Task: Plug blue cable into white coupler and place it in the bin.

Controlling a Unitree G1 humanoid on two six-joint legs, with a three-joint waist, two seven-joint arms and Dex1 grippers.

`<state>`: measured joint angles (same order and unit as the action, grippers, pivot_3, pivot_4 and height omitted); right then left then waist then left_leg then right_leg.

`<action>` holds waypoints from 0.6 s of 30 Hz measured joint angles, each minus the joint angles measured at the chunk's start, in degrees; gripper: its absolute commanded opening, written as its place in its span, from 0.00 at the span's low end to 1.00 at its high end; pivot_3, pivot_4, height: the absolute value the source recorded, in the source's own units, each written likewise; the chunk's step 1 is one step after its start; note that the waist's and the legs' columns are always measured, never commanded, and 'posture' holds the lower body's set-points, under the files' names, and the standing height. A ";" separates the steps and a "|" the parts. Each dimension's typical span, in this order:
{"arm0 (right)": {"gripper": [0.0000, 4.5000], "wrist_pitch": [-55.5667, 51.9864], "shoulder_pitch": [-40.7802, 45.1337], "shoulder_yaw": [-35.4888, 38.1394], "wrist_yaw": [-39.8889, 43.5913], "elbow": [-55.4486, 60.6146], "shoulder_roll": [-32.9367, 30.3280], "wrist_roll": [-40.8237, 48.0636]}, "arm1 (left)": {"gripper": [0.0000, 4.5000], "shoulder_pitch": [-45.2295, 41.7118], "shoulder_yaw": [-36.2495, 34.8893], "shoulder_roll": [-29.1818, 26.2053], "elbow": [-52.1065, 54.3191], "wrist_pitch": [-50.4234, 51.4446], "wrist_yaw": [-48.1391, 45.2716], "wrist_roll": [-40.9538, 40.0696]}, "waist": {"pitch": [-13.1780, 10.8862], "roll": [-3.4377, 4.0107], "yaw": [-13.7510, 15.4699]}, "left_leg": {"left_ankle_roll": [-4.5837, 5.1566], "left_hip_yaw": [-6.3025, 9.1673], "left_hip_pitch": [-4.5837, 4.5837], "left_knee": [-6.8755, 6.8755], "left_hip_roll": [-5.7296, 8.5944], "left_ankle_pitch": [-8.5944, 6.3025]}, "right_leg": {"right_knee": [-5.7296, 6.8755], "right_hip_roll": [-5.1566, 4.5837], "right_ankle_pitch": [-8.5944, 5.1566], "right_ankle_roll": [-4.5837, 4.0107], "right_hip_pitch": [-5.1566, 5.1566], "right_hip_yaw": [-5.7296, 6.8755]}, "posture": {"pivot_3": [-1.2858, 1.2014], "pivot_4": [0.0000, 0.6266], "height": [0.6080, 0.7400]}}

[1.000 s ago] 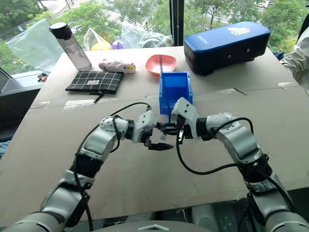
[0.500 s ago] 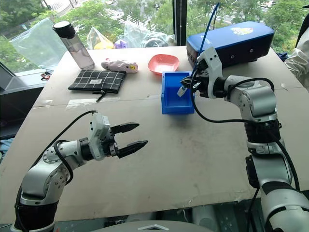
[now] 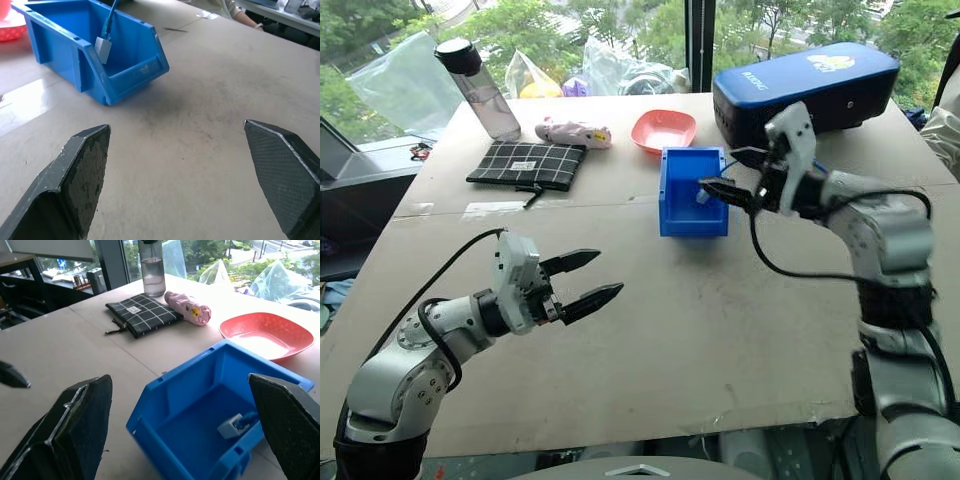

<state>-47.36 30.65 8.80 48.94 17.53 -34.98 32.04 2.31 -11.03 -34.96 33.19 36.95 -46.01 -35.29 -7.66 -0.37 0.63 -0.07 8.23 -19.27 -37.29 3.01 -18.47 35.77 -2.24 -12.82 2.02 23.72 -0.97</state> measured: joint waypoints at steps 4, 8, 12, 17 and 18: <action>1.00 2.77 -19.04 8.99 3.65 11.55 -6.88 0.83 | 0.96 4.17 -2.10 -3.78 1.20 2.02 -1.44 -2.74 | -0.07 0.10 0.14 | 0.08 -0.13 0.19 -0.02 0.00 -0.04 | 0.05 0.00 -0.02 0.01 -0.16 -0.08 | 0.52 0.24 1.00; 1.00 8.73 -39.60 22.45 9.40 15.88 -10.81 -1.03 | 0.96 8.75 -5.37 -8.82 2.51 3.01 -4.53 -5.43 | -0.09 0.11 0.15 | 0.24 -0.23 0.40 -0.01 -0.04 -0.13 | 0.04 0.08 -0.06 0.04 -0.33 -0.10 | 0.52 0.24 1.00; 1.00 16.16 -49.72 28.22 13.02 15.86 -10.35 -3.48 | 0.96 9.97 -6.60 -10.55 2.66 3.00 -6.29 -6.66 | -0.14 0.14 0.04 | 0.25 -0.46 0.51 -0.02 -0.13 -0.14 | 0.05 0.18 -0.19 0.27 -0.38 -0.16 | 0.52 0.24 1.00; 1.00 27.83 -59.81 32.51 15.86 14.58 -7.56 -7.64 | 0.96 13.15 -8.80 -12.31 2.57 2.45 -8.86 -7.28 | -0.28 0.12 0.03 | 0.20 -0.59 0.59 0.00 -0.19 -0.12 | 0.06 0.24 -0.21 0.26 -0.39 -0.47 | 0.52 0.24 1.00; 1.00 29.04 -60.36 32.79 15.84 14.22 -7.28 -7.66 | 0.96 13.33 -8.91 -12.45 2.49 2.47 -9.07 -7.67 | -0.30 0.11 0.06 | 0.19 -0.60 0.58 0.00 -0.19 -0.12 | 0.06 0.22 -0.21 0.26 -0.39 -0.51 | 0.52 0.24 1.00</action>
